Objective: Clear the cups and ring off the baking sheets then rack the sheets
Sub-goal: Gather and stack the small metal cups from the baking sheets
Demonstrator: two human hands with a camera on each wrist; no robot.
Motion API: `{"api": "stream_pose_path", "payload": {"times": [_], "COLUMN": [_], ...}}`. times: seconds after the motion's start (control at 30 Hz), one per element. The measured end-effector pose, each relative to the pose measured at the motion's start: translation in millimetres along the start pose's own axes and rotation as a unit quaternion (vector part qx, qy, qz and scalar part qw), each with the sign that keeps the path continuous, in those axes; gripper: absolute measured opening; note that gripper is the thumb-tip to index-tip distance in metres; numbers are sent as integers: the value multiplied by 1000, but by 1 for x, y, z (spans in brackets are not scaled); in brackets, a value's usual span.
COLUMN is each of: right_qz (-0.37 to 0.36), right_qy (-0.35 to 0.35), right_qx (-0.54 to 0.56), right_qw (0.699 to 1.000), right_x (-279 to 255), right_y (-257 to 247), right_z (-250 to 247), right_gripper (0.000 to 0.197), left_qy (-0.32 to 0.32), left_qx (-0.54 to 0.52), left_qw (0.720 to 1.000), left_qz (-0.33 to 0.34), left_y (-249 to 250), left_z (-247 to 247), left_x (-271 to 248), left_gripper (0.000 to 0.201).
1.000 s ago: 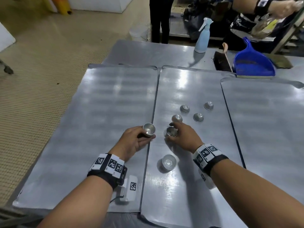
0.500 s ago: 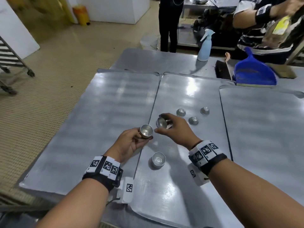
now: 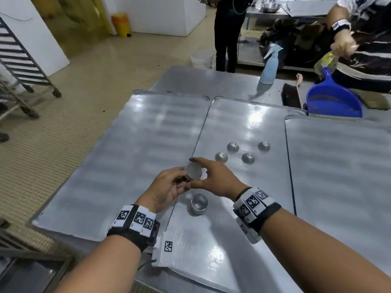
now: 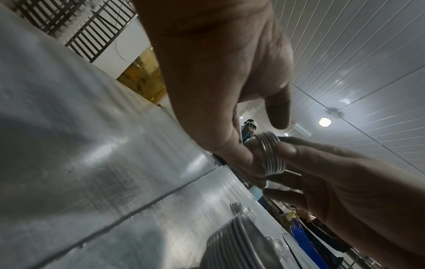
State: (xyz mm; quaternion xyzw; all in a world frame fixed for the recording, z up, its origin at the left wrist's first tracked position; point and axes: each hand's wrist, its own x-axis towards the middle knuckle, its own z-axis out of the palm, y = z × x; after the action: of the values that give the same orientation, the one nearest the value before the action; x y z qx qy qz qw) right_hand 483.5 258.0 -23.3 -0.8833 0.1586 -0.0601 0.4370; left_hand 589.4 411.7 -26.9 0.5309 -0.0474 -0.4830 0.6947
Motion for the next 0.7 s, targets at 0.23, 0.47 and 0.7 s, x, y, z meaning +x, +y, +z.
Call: {"api": "stream_pose_path", "payload": {"times": [0.23, 0.47, 0.7], "right_qz": [90, 192, 196], "right_qy": [71, 62, -21], "right_qx": [-3, -132, -241], "right_qw": [993, 970, 950], "right_x": [0, 27, 56], "right_y": [34, 78, 83], "right_z": [-33, -47, -41], "right_gripper": [60, 59, 65], "left_qy": [24, 22, 8], "left_qx": [23, 20, 37], "left_qw": [999, 999, 998], "left_qz": [-12, -29, -50], "left_y": [0, 1, 4], "left_z": [1, 1, -10], "left_x": [19, 40, 50], "left_gripper": [27, 21, 25]}}
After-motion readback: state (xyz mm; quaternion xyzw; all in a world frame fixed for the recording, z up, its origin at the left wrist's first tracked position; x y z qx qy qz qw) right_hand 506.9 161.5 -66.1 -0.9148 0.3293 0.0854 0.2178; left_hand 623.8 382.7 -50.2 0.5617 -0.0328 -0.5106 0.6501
